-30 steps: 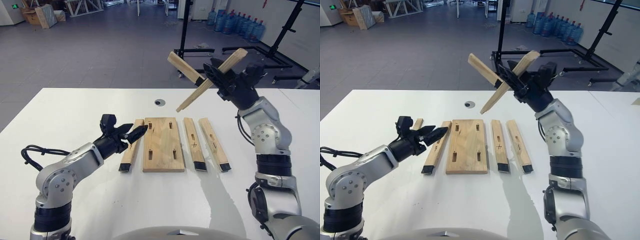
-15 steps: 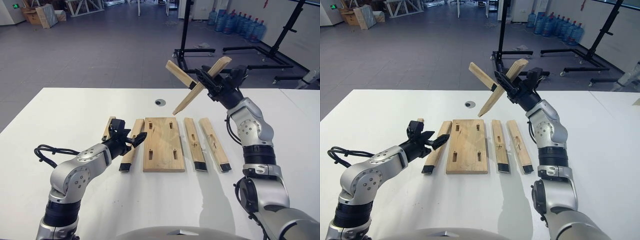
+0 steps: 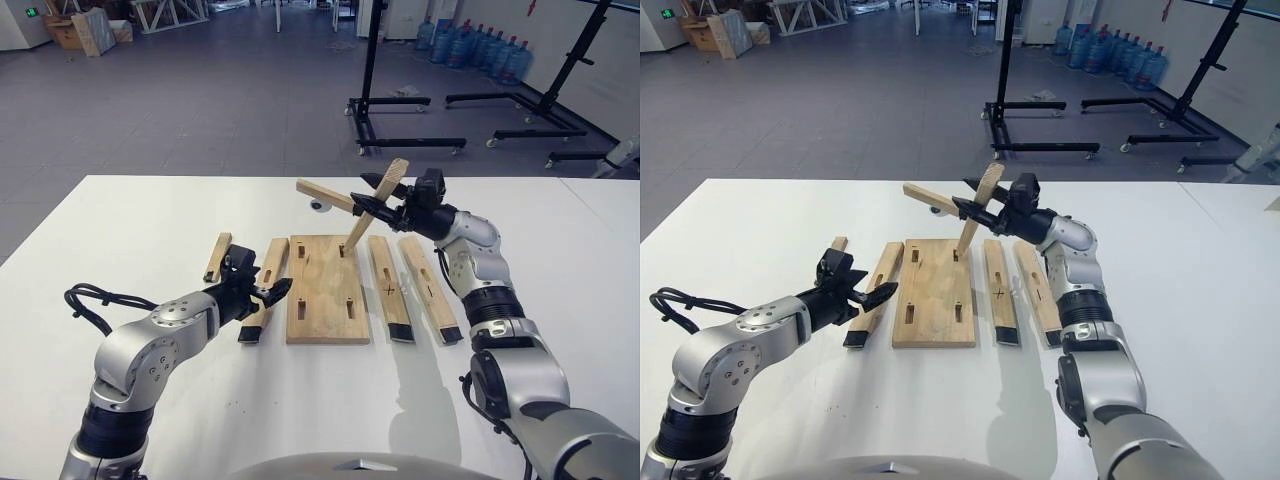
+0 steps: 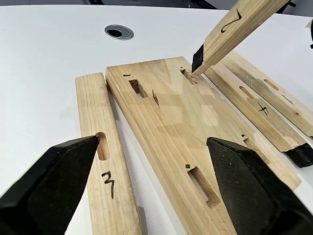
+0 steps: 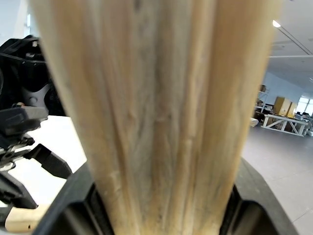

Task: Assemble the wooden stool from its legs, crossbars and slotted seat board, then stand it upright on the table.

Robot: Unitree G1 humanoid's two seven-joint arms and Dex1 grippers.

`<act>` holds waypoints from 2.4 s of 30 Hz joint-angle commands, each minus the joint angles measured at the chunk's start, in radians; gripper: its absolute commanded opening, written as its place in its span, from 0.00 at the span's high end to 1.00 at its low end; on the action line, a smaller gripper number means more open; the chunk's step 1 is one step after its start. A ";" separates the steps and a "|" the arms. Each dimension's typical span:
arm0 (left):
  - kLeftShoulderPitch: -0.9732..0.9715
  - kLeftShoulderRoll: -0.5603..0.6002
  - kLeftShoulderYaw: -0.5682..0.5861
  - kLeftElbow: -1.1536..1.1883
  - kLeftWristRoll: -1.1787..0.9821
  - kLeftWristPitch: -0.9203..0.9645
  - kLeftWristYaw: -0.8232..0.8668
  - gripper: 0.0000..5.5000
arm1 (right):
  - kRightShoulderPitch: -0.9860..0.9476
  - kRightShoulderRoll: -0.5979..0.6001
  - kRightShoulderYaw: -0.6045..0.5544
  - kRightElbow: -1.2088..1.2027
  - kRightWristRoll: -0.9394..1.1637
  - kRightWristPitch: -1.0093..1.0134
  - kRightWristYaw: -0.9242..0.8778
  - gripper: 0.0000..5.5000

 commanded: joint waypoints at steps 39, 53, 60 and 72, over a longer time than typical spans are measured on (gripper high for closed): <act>-0.045 -0.087 -0.020 0.021 0.106 0.005 -0.056 0.26 | 0.059 -0.079 0.068 0.040 -0.062 0.294 0.131 0.63; -0.032 -0.120 -0.026 0.017 0.129 0.001 -0.054 0.26 | -0.035 -0.038 0.109 0.123 -0.077 0.535 0.020 0.63; -0.038 -0.121 -0.022 0.021 0.136 0.004 -0.061 0.26 | 0.009 -0.054 0.175 0.105 -0.152 0.377 -0.034 0.63; -0.029 -0.145 -0.038 0.024 0.147 -0.012 -0.054 0.26 | 0.017 -0.027 0.122 0.095 -0.057 0.451 -0.037 0.50</act>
